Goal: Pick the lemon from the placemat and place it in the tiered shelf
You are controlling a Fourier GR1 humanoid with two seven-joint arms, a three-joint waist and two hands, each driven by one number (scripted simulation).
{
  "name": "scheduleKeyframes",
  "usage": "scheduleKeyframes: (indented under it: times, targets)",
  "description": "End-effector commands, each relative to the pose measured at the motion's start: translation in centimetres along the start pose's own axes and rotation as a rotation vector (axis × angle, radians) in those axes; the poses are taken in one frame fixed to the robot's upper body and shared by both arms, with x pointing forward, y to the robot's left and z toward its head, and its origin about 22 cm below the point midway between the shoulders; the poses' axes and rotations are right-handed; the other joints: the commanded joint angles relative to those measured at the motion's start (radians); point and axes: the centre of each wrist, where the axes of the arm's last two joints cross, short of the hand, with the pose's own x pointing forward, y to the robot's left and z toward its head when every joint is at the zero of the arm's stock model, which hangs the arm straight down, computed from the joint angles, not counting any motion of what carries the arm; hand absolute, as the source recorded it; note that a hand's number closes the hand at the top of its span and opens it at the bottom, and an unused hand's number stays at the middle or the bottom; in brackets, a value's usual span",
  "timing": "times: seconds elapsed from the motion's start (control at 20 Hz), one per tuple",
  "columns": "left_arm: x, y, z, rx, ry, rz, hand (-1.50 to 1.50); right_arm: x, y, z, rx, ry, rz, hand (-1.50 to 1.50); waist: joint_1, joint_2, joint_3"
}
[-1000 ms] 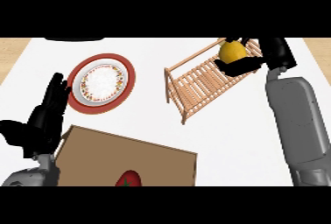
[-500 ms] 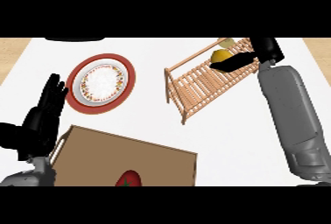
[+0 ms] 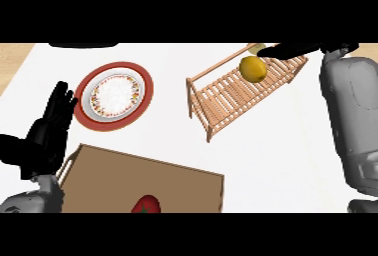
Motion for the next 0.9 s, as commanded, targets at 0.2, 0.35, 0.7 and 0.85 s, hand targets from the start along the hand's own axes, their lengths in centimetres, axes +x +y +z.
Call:
scheduleKeyframes:
  times: [0.2, 0.35, 0.7, 0.85]
  targets:
    - [-0.4, -1.1, 1.4, 0.005, 0.013, 0.004, 0.00, -1.4, -7.9, 2.0, -0.207, 0.115, -0.085, -1.50, -0.001, 0.000, 0.001]
    - [-0.8, -1.1, 0.8, 0.004, -0.008, 0.003, 0.00, -0.5, -13.2, 3.2, -0.219, 0.157, -0.069, -1.50, -0.006, 0.000, 0.000]
    - [0.2, -2.8, 0.3, -0.008, -0.005, -0.001, 0.00, -2.3, -23.2, 8.2, -0.176, 0.155, -0.085, -1.50, 0.006, 0.008, 0.002]
    - [-1.2, 0.2, 0.6, -0.012, 0.009, 0.000, 0.00, -3.7, -23.0, 8.7, -0.154, 0.157, -0.089, -1.50, 0.010, 0.005, 0.001]
